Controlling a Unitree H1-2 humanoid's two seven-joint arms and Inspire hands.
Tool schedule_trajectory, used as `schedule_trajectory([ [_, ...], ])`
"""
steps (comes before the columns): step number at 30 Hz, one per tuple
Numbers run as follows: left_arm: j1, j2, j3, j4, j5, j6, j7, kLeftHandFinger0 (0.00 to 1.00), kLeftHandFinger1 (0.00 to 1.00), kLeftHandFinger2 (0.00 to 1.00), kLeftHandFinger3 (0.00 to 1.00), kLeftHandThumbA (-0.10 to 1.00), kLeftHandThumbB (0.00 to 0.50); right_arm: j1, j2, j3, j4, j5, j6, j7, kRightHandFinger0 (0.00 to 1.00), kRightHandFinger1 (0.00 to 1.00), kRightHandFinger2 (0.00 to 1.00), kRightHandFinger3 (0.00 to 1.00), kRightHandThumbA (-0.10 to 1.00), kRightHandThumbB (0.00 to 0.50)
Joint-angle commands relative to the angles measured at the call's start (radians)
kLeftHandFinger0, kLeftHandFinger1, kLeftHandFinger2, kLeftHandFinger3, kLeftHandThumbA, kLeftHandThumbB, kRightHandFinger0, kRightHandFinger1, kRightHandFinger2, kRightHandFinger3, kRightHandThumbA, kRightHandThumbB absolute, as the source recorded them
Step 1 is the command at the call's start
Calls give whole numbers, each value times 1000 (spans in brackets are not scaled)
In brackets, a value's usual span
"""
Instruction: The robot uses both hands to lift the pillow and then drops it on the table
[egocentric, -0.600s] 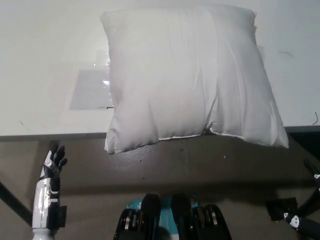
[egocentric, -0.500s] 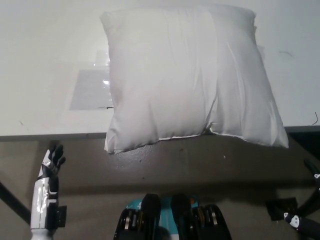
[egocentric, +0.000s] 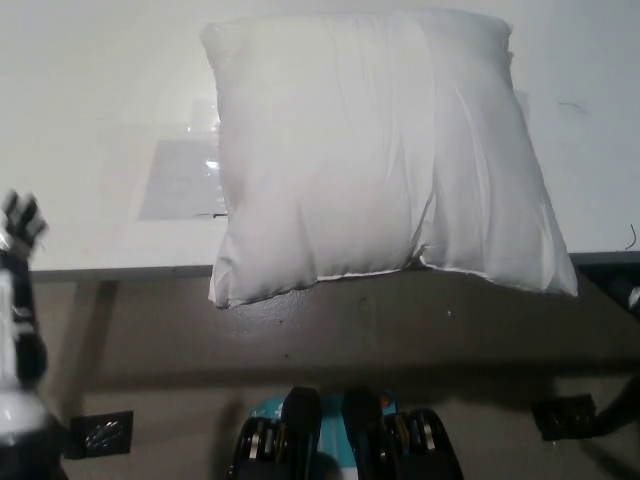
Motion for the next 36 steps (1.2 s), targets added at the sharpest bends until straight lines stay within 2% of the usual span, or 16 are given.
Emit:
schedule_trajectory([
  [1,-109,53,34,21,-6,52,25,1000,1000,1000,1000,1000,154,-113,-43,-25,-36,75,140,37,1000,1000,1000,1000,1000,482],
  [2,-116,56,36,26,-6,54,24,1000,1000,1000,1000,1000,155,-119,-42,-25,-35,75,147,37,1000,1000,1000,1000,1000,481],
  [3,-118,56,38,27,-6,54,23,1000,1000,1000,1000,1000,96,-121,-41,-25,-34,75,150,38,1000,1000,1000,1000,1000,420],
  [4,-155,71,41,47,0,69,21,1000,1000,1000,1000,1000,122,-160,-51,-17,1,76,154,50,1000,1000,1000,1000,1000,475],
  [5,-183,82,43,68,-2,73,18,1000,1000,1000,1000,1000,124,-186,-57,-7,21,77,159,64,1000,1000,1000,1000,1000,481],
  [8,-230,94,48,115,-15,69,18,1000,1000,1000,1000,1000,138,-229,-55,11,38,94,178,89,1000,1000,1000,1000,1000,474],
  [10,-308,106,44,196,-31,72,14,1000,1000,1000,1000,1000,181,-295,-54,33,57,67,225,102,1000,1000,1000,1000,1000,457],
  [11,-330,103,41,219,-40,81,12,1000,1000,1000,1000,1000,140,-315,-57,39,63,68,250,111,1000,1000,1000,1000,1000,438],
  [12,-359,99,38,248,-54,98,7,1000,1000,1000,1000,1000,126,-341,-61,49,69,67,287,124,1000,1000,1000,1000,1000,431],
  [13,-382,95,39,270,-72,115,3,1000,1000,1000,1000,1000,150,-365,-57,56,84,71,306,131,1000,1000,1000,1000,1000,415],
  [14,-399,87,37,287,-77,129,3,1000,1000,1000,1000,1000,189,-379,-55,59,93,70,329,133,1000,1000,1000,1000,1000,421],
  [16,-455,70,33,339,-106,155,-3,1000,1000,1000,1000,1000,215,-444,-28,69,140,89,386,137,1000,1000,1000,1000,1000,448],
  [19,-487,56,18,392,-120,141,-20,1000,1000,1000,1000,1000,218,-488,-4,67,183,126,420,146,1000,1000,1000,1000,1000,472],
  [24,-542,46,-9,455,-118,156,-23,1000,1000,1000,1000,1000,204,-596,66,48,290,202,472,155,1000,1000,1000,1000,1000,449],
  [30,-582,62,-27,552,-131,129,-36,1000,1000,1000,1000,1000,280,-700,82,39,452,206,460,163,1000,1000,1000,1000,1000,459],
  [36,-597,59,-20,656,-149,88,-36,1000,1000,1000,1000,1000,268,-747,70,41,575,176,432,143,1000,1000,1000,1000,1000,468],
])
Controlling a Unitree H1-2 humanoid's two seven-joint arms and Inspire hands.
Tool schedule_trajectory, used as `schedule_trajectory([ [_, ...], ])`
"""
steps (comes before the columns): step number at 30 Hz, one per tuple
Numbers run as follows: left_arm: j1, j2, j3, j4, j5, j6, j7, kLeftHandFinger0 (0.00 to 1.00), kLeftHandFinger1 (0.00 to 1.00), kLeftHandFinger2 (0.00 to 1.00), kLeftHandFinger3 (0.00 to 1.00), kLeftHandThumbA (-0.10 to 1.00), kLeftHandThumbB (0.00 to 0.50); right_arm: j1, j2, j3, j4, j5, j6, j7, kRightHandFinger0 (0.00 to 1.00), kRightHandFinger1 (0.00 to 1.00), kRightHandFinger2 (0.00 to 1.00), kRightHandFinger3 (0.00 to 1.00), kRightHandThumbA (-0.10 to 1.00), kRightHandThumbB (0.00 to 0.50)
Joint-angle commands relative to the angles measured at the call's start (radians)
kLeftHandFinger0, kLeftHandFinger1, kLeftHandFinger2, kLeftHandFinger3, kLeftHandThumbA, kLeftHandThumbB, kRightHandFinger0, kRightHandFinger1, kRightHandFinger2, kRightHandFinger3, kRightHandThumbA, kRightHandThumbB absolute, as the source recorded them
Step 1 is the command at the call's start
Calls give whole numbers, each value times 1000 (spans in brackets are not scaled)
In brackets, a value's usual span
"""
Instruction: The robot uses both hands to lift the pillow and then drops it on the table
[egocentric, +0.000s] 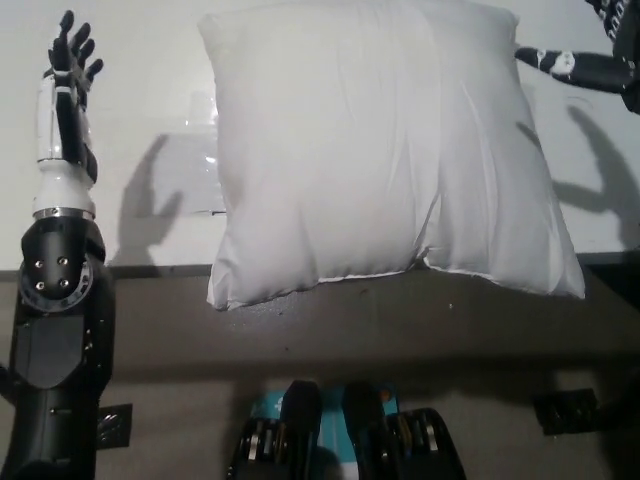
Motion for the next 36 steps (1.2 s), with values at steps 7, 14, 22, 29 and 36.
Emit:
schedule_trajectory([
  [7,-69,27,-6,276,-13,-136,8,1000,1000,1000,1000,1000,221,-77,-30,-14,262,-12,-127,-25,1000,1000,1000,1000,1000,414],
  [14,-83,31,11,445,-55,-199,-16,1000,1000,1000,1000,1000,124,-77,-35,-7,397,-30,-207,-39,1000,1000,1000,1000,1000,348],
  [22,-100,19,5,502,-64,-201,-14,1000,1000,1000,1000,1000,105,-69,-17,-14,516,-23,-222,-65,1000,1000,1000,1000,1000,384],
  [29,-127,-21,-36,497,-39,-200,-4,1000,1000,1000,1000,1000,147,-60,21,4,605,-30,-257,-71,1000,1000,1000,1000,1000,349],
  [36,-182,-113,-70,515,-48,-187,-8,1000,1000,1000,1000,1000,174,-71,90,-30,700,21,-281,-67,1000,1000,1000,1000,1000,399],
])
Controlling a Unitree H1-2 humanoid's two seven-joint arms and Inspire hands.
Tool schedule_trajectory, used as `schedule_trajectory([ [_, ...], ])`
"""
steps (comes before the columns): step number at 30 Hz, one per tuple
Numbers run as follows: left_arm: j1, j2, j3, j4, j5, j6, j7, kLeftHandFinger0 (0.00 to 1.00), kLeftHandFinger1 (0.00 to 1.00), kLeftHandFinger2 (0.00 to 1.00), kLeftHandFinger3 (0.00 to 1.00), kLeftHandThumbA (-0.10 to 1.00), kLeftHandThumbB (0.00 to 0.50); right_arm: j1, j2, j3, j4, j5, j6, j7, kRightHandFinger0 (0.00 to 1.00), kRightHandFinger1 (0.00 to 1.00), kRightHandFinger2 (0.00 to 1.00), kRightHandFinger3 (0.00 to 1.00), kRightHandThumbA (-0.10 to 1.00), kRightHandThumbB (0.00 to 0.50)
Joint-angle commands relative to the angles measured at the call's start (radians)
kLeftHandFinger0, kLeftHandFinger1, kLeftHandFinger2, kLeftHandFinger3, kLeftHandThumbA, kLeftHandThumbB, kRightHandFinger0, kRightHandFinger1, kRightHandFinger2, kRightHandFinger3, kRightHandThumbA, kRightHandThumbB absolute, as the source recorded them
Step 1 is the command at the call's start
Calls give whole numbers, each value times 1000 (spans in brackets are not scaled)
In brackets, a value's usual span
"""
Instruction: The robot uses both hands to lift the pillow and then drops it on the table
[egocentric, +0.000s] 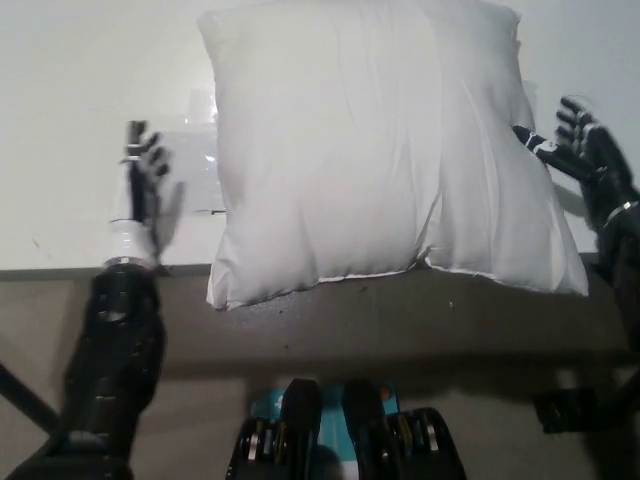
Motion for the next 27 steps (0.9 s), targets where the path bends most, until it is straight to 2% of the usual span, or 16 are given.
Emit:
schedule_trajectory([
  [1,-110,-63,-27,14,5,-29,2,1000,1000,1000,1000,1000,166,-50,47,-10,44,19,-67,-22,1000,1000,1000,1000,1000,390],
  [3,-125,-83,-34,31,10,-34,6,1000,1000,1000,1000,1000,158,-56,56,-7,66,11,-79,-34,1000,1000,1000,1000,1000,374],
  [4,-130,-92,-37,35,8,-35,1,1000,1000,1000,1000,1000,151,-62,68,-6,81,10,-86,-39,1000,1000,1000,1000,1000,381],
  [7,-153,-132,-47,67,16,-38,26,1000,1000,1000,1000,1000,174,-71,89,-4,99,11,-92,-49,1000,1000,1000,1000,1000,380],
  [10,-178,-163,-52,112,12,-41,22,1000,1000,1000,1000,1000,147,-89,107,-8,135,26,-99,-27,1000,1000,1000,1000,1000,389],
  [13,-195,-179,-52,144,3,-40,17,1000,1000,1000,1000,1000,154,-102,122,6,134,13,-91,-36,1000,1000,1000,1000,1000,386],
  [16,-203,-189,-54,171,8,-36,39,1000,1000,1000,1000,1000,113,-124,140,23,140,-5,-100,-52,1000,1000,1000,1000,1000,369],
  [19,-202,-190,-51,188,1,-42,34,1000,1000,1000,1000,1000,101,-129,142,34,129,-12,-82,-51,1000,1000,1000,1000,1000,368],
  [23,-201,-187,-46,204,-9,-39,30,1000,1000,1000,1000,1000,110,-148,148,56,126,-20,-63,-53,1000,1000,1000,1000,1000,402],
  [26,-197,-177,-46,204,-13,-33,23,1000,1000,1000,1000,1000,126,-164,157,59,114,-6,-40,-36,1000,1000,1000,1000,1000,399],
  [27,-194,-174,-49,206,-11,-35,22,1000,1000,1000,1000,1000,134,-168,158,69,107,-10,-36,-17,1000,1000,1000,1000,1000,378],
])
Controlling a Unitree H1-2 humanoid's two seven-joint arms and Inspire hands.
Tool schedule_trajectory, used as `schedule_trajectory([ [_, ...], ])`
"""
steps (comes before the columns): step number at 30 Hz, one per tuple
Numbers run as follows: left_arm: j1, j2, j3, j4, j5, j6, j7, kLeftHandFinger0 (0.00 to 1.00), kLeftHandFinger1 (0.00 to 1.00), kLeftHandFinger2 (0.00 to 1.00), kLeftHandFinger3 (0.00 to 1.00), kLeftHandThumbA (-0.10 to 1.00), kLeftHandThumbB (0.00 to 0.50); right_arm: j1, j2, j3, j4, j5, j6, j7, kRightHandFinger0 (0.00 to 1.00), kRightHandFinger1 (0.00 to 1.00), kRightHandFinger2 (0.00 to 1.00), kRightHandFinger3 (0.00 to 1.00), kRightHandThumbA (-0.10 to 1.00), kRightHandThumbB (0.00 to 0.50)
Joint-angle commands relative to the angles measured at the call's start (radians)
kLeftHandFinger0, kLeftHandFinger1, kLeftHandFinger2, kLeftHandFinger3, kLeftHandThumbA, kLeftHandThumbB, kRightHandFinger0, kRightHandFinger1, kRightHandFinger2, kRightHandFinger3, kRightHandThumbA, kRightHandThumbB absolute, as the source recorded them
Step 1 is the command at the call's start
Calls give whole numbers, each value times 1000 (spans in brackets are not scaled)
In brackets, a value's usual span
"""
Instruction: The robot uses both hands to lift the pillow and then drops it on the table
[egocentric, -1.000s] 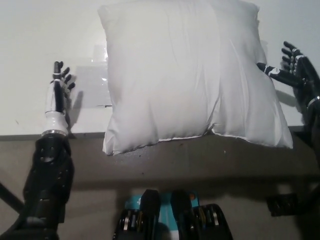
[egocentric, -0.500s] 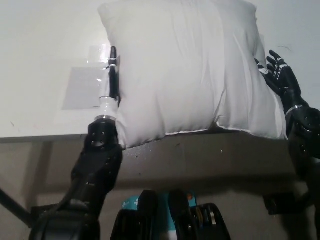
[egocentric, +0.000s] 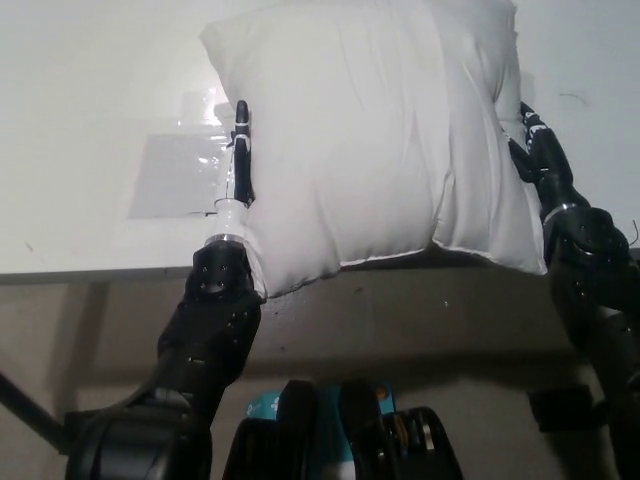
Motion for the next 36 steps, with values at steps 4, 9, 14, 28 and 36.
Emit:
schedule_trajectory([
  [4,-42,-39,-21,18,4,-20,-39,1000,1000,1000,1000,1000,127,-86,70,84,-89,-7,97,175,1000,1000,1000,1000,1000,406],
  [9,-43,-57,-13,14,-13,-21,-49,1000,1000,1000,1000,1000,92,-56,103,153,-182,-29,117,188,1000,1000,1000,1000,1000,453],
  [14,-33,-74,-19,-10,-16,-22,-41,1000,1000,1000,1000,1000,110,-25,130,204,-209,-63,83,140,1000,1000,1000,1000,1000,445],
  [28,-14,-96,-51,-73,-9,-21,-20,1000,1000,1000,1000,1000,142,16,143,208,-207,-52,51,102,1000,1000,1000,1000,1000,428],
  [36,-22,-98,-79,-254,-3,10,-22,1000,1000,1000,1000,1000,189,25,145,171,-357,-13,45,74,1000,1000,1000,1000,1000,491],
])
